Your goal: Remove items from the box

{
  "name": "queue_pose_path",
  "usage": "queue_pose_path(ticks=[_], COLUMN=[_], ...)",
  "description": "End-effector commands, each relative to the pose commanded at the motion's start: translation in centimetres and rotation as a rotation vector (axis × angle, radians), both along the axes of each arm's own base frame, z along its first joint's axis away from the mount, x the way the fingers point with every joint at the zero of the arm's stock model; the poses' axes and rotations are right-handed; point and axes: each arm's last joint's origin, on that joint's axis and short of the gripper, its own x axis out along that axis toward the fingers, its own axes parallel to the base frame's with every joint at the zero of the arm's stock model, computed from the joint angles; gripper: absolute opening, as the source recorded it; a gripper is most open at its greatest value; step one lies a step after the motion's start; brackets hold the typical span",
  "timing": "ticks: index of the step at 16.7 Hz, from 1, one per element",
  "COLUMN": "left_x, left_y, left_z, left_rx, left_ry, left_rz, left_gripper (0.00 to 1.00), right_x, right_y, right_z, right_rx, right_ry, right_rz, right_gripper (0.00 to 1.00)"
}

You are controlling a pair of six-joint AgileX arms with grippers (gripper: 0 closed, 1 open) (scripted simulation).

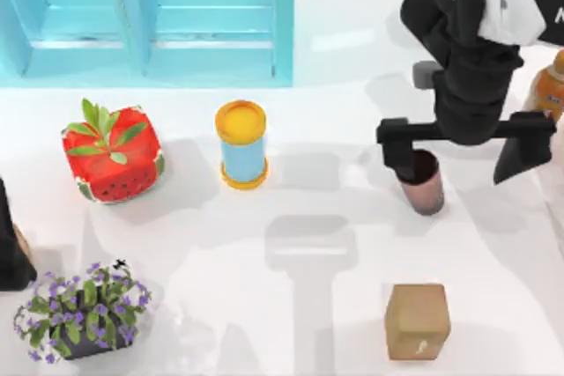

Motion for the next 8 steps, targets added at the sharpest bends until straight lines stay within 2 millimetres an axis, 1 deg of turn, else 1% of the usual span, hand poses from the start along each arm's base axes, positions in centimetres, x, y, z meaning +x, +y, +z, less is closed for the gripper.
queue_pose_path(ticks=[3,8], left_x=[0.0,0.0], left_y=[0.0,0.0], left_z=[0.0,0.0], left_rx=[0.0,0.0], left_ry=[0.0,0.0], left_rz=[0.0,0.0], left_gripper=[1.0,1.0], right_x=[0.3,0.3], right_y=[0.2,0.2], right_z=[1.9,7.2], right_rx=[-0.004,-0.004], right_ry=[0.009,0.009], right_rz=[0.0,0.0], right_gripper=[1.0,1.0])
